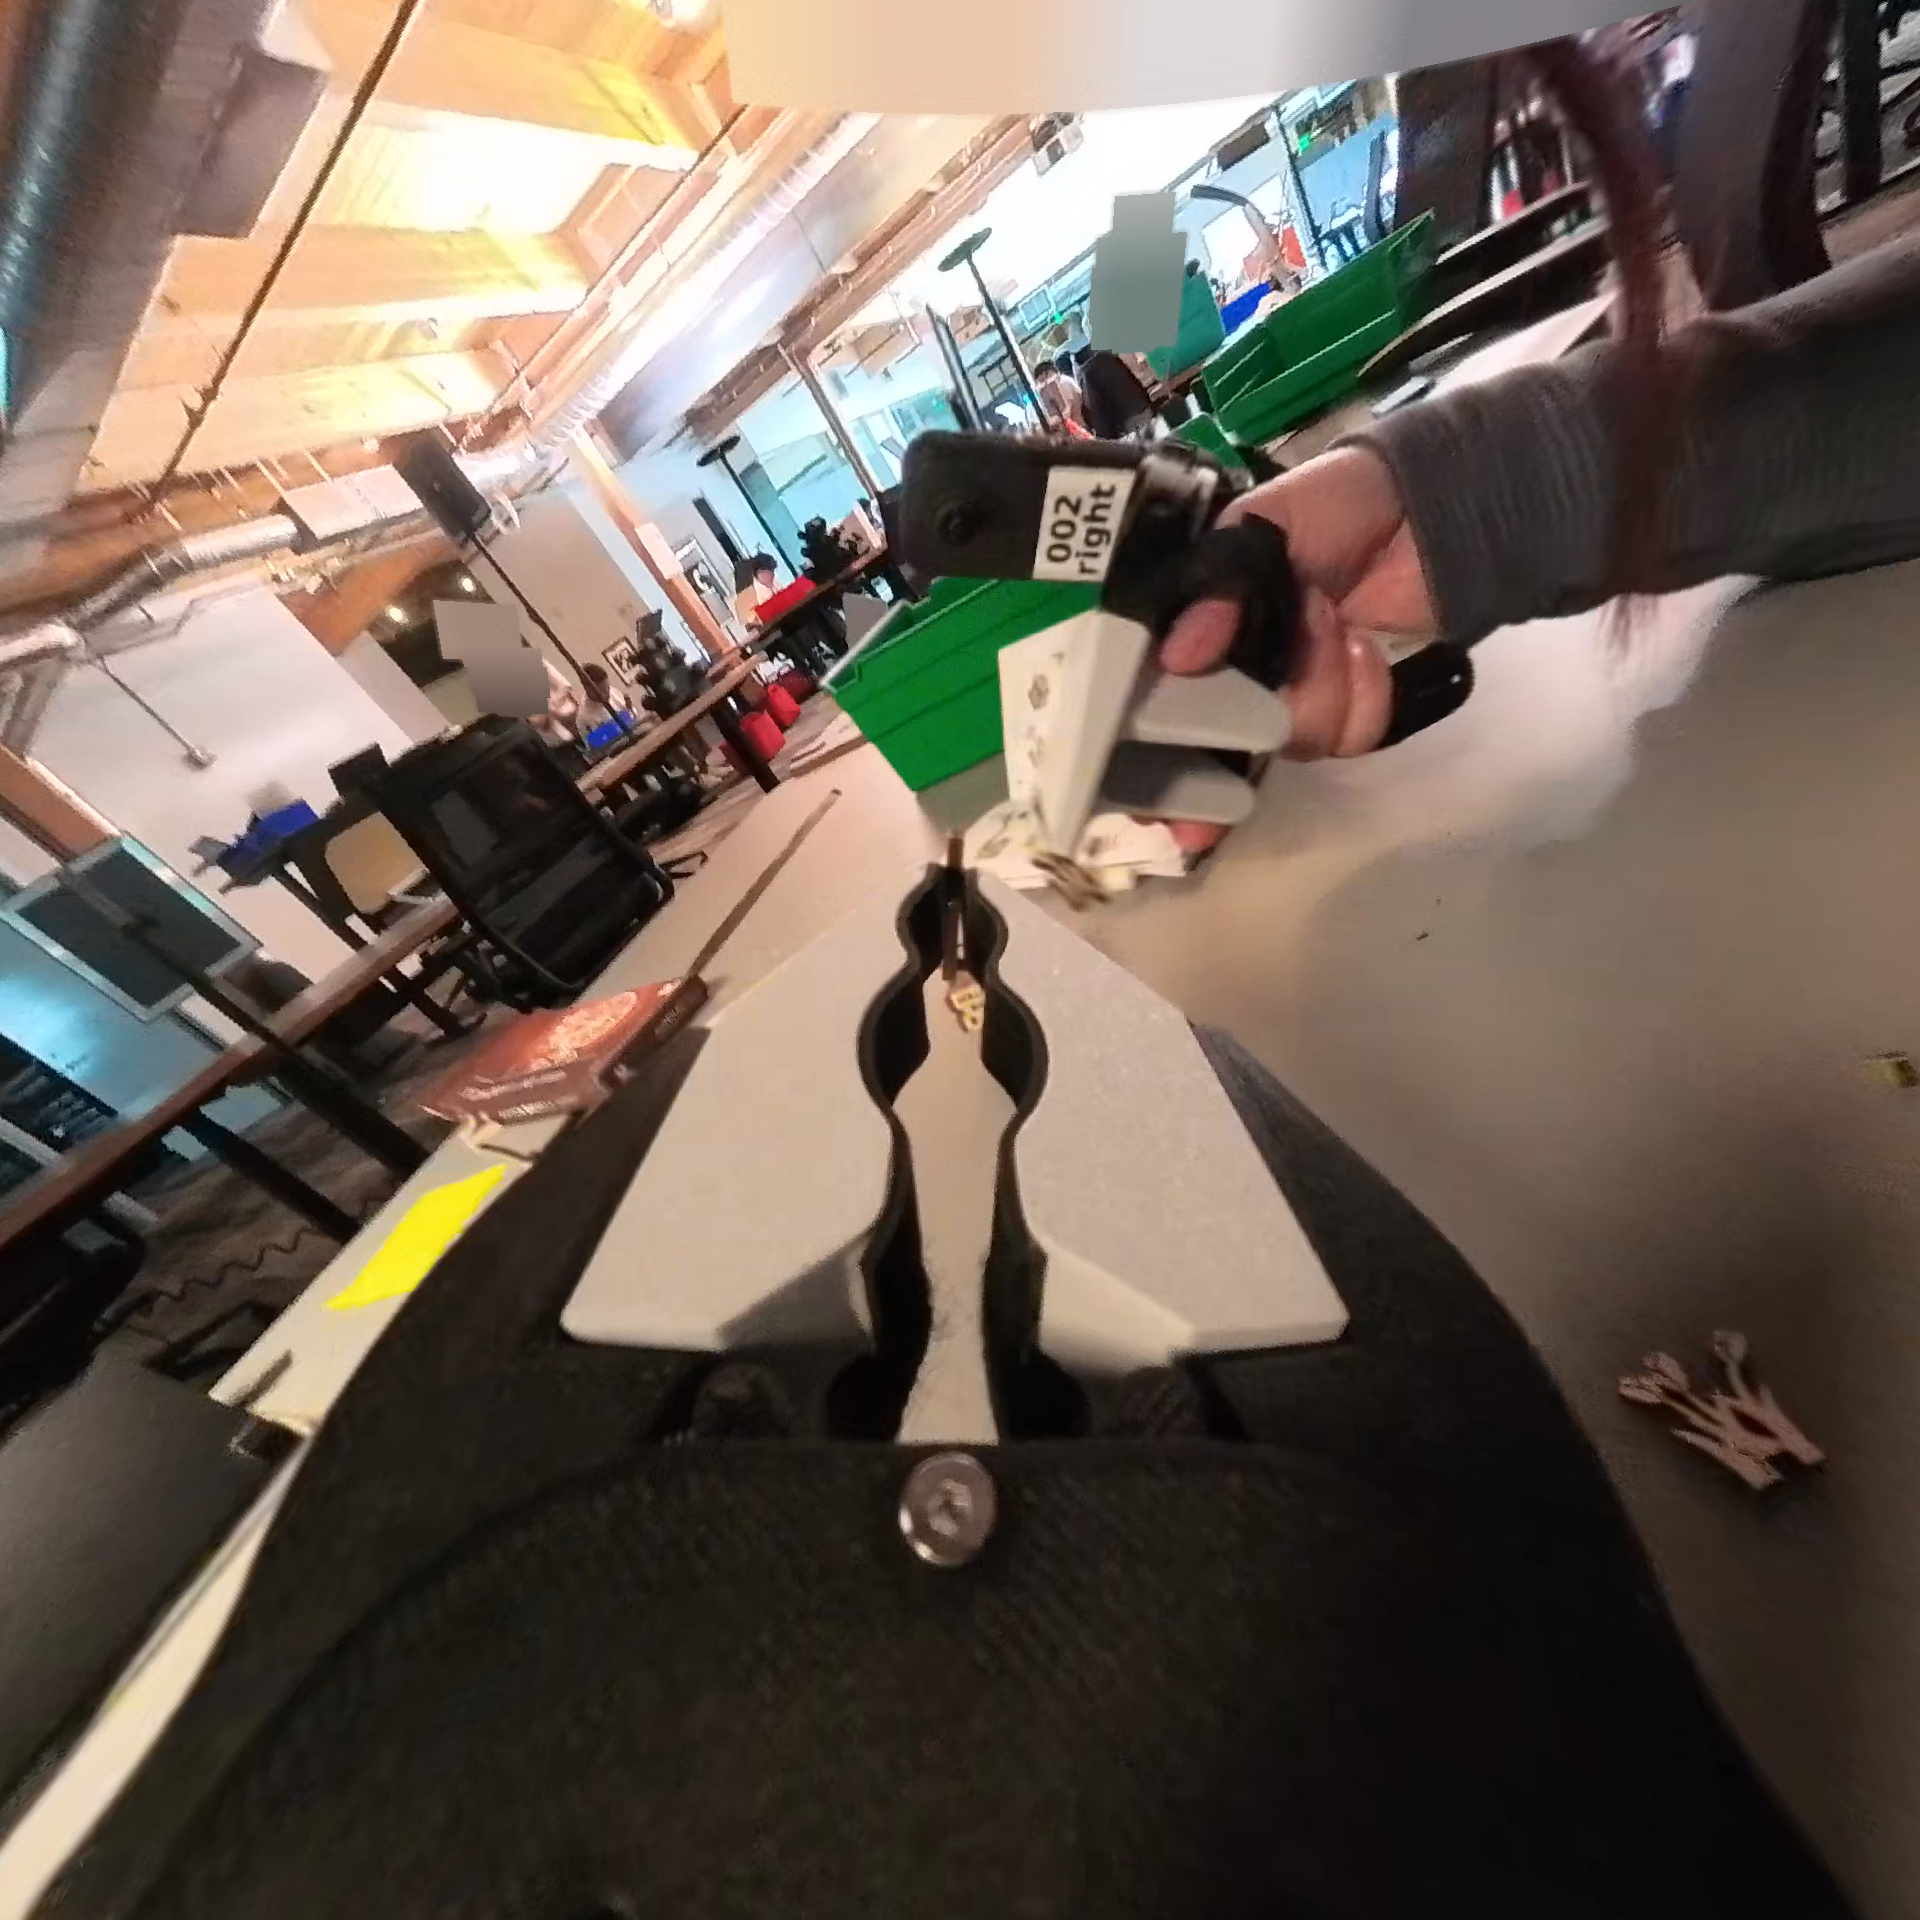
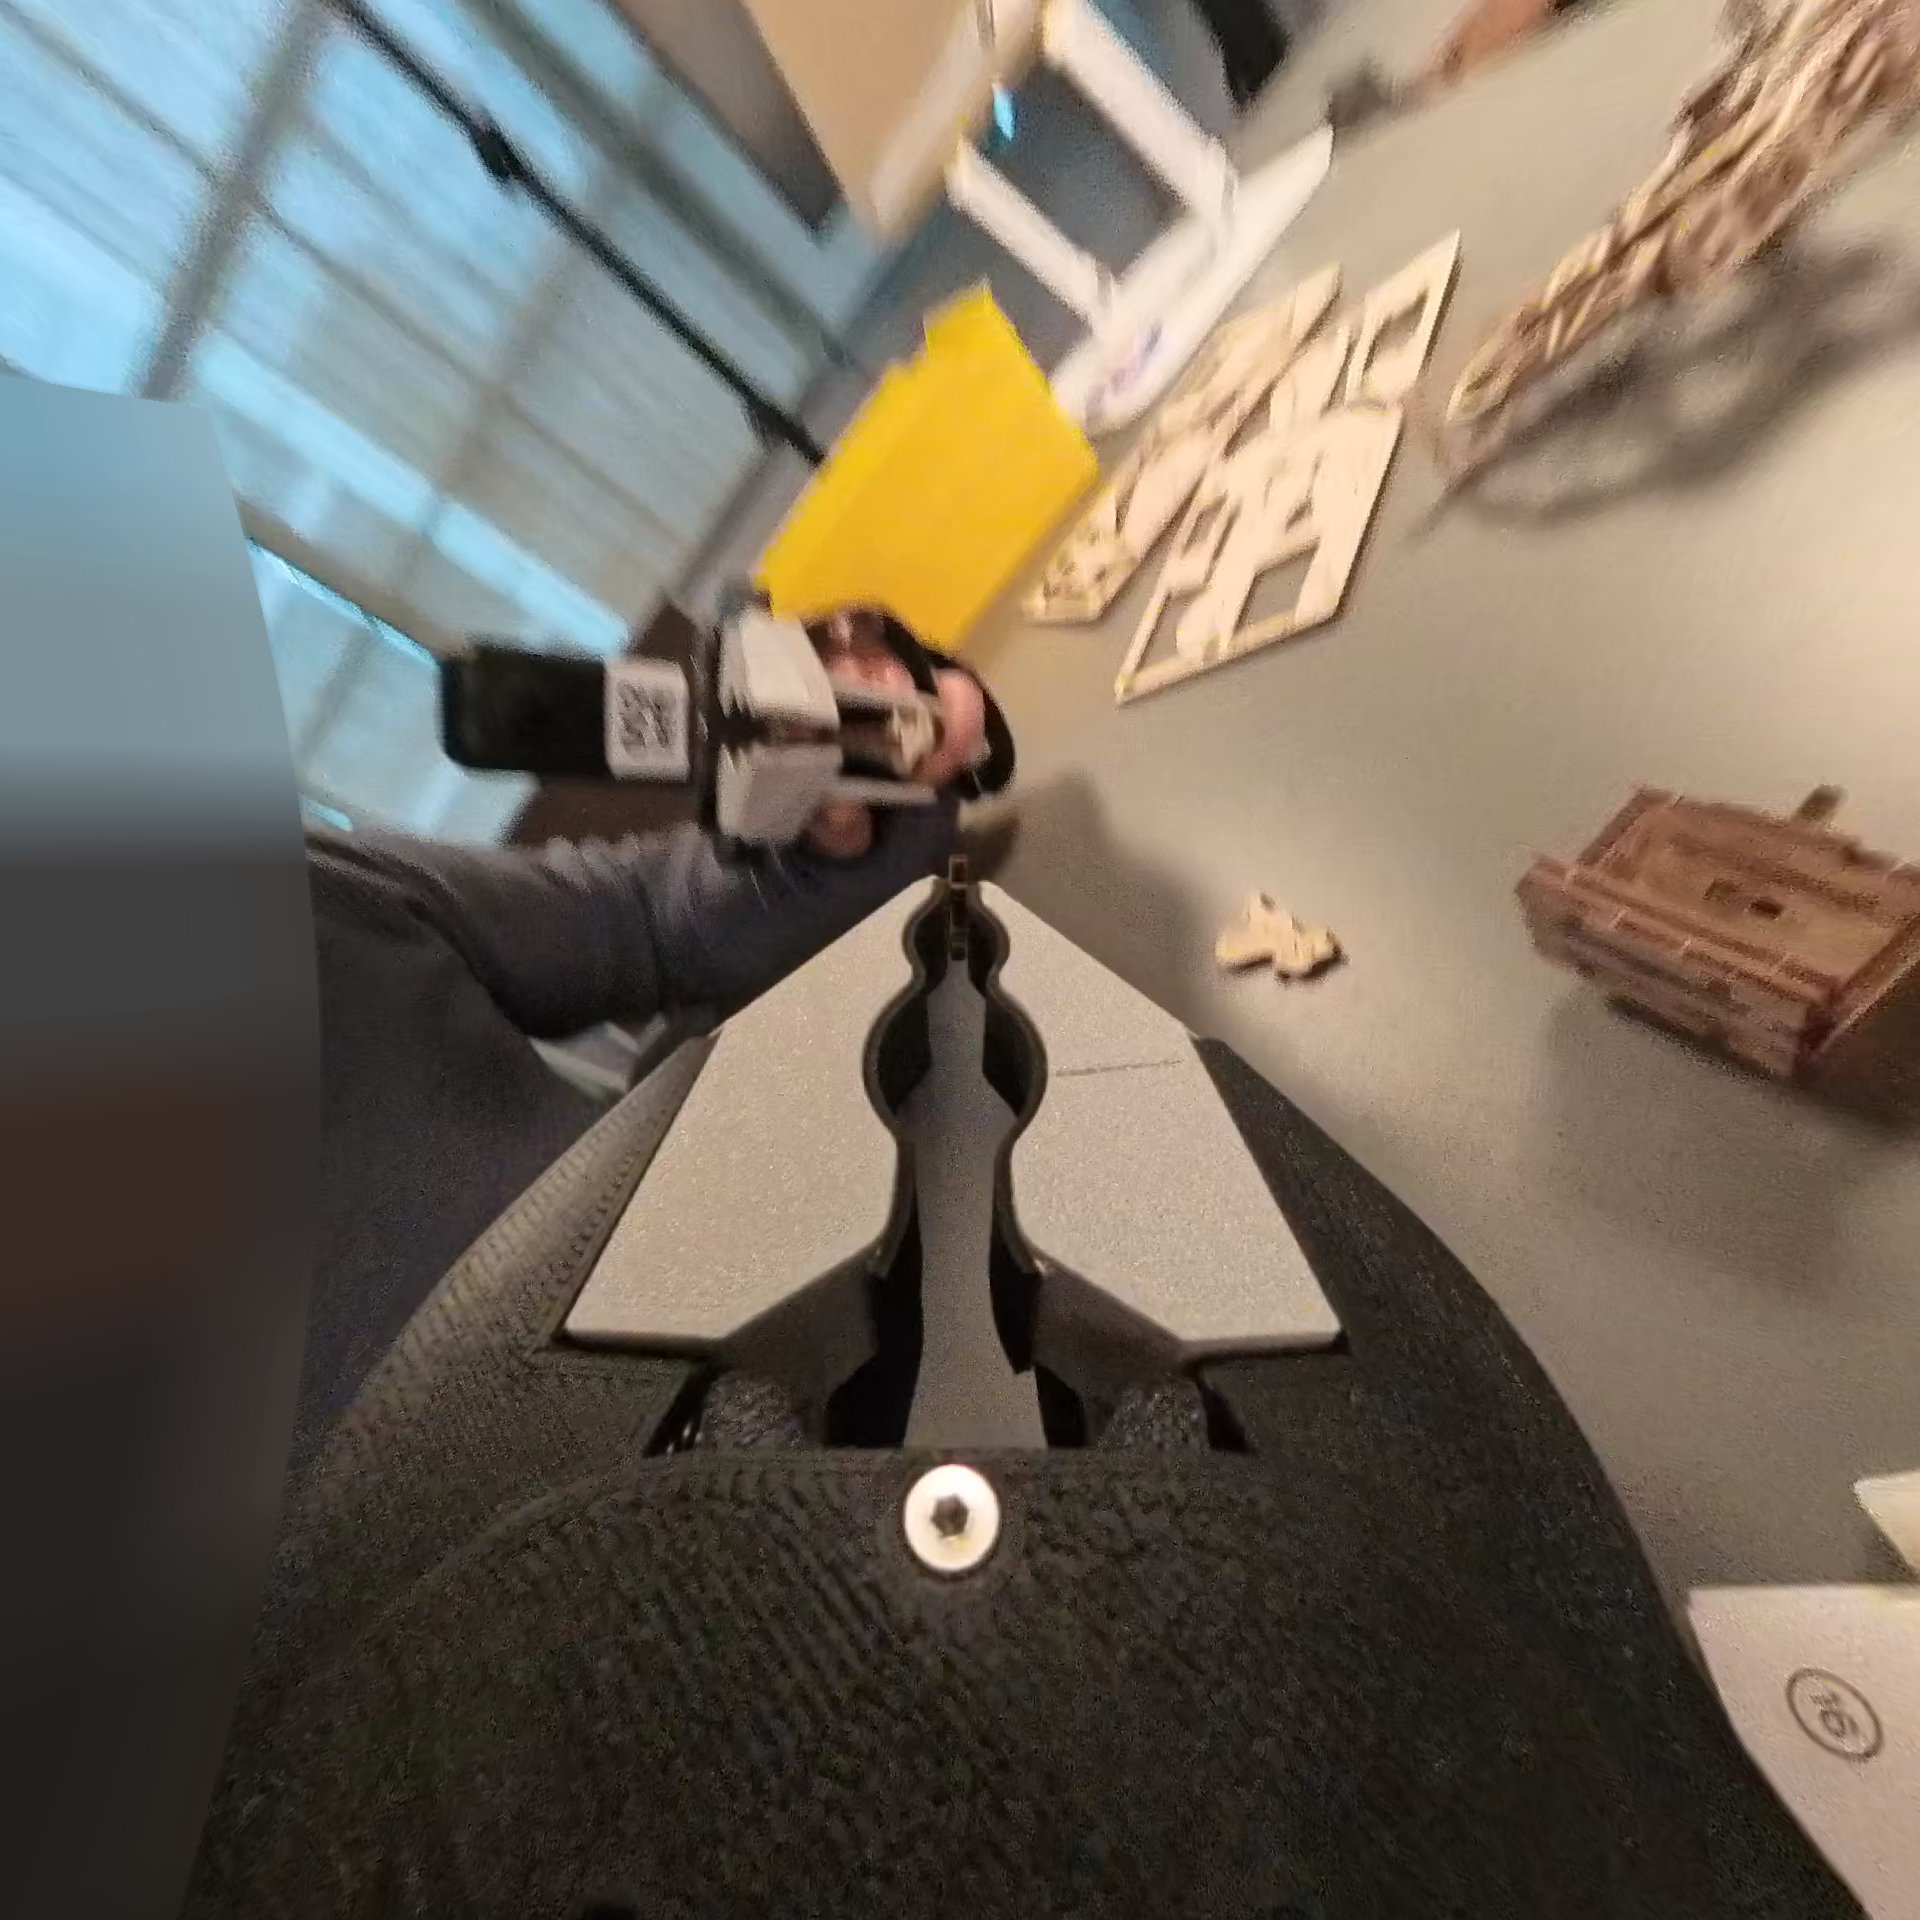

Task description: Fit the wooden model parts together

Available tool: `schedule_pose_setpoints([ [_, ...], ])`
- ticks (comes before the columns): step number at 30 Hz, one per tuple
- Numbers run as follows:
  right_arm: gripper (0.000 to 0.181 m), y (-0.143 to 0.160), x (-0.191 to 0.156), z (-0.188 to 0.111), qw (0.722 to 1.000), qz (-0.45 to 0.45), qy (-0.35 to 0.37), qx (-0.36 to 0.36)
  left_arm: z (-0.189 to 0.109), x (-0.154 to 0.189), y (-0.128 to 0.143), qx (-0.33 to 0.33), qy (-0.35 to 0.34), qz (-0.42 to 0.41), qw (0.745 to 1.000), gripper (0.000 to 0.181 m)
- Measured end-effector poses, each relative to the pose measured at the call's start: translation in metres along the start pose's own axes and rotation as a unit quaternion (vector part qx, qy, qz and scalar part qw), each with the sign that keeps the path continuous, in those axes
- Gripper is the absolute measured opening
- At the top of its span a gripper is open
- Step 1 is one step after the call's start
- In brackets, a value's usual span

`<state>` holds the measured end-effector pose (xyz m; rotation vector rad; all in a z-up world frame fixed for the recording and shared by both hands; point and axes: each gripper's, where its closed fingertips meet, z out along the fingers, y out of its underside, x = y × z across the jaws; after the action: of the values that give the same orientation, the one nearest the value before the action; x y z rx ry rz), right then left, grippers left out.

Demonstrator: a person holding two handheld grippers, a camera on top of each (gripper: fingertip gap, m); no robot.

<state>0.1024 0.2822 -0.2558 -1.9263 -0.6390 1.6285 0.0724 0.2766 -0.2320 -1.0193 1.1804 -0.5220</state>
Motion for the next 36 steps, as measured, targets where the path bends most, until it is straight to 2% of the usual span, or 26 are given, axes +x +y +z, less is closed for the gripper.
schedule_pose_setpoints([
  [3,0.0,0.028,0.019,0.006,0.993,-0.035,0.069,-0.085,-0.001,0.005,0.006,-0.028,0.024,-0.042,0.998,0.001],
  [5,0.01,0.041,0.03,0.008,0.984,-0.064,0.107,-0.127,0.0,0.017,0.016,-0.068,0.061,-0.073,0.993,0.001],
  [8,0.033,0.045,0.031,0.006,0.973,-0.108,0.129,-0.156,-0.001,0.046,0.037,-0.15,0.151,-0.107,0.971,0.001],
  [10,0.034,0.037,0.032,0.001,0.961,-0.177,0.147,-0.155,-0.007,0.064,0.05,-0.197,0.205,-0.126,0.951,0.001],
  [12,0.03,0.025,0.038,-0.003,0.935,-0.273,0.174,-0.144,-0.012,0.072,0.055,-0.22,0.236,-0.137,0.936,0.001],
  [15,0.03,0.023,0.051,0.001,0.878,-0.403,0.191,-0.171,-0.016,0.071,0.055,-0.221,0.247,-0.157,0.93,0.001],
  [18,0.035,0.035,0.068,0.01,0.849,-0.434,0.19,-0.235,-0.018,0.071,0.056,-0.223,0.253,-0.175,0.925,0.001],
  [23,0.033,0.035,0.072,0.02,0.869,-0.401,0.14,-0.253,-0.018,0.07,0.056,-0.225,0.258,-0.19,0.92,0.001],
  [28,0.027,0.035,0.072,0.027,0.856,-0.425,0.119,-0.27,-0.018,0.071,0.058,-0.229,0.257,-0.185,0.92,0.001],
  [32,0.01,0.038,0.071,0.028,0.868,-0.395,0.105,-0.283,-0.017,0.072,0.061,-0.239,0.258,-0.185,0.918,0.001],
  [36,0.007,0.041,0.068,0.024,0.869,-0.4,0.101,-0.274,-0.017,0.073,0.061,-0.24,0.256,-0.175,0.92,0.001],
])
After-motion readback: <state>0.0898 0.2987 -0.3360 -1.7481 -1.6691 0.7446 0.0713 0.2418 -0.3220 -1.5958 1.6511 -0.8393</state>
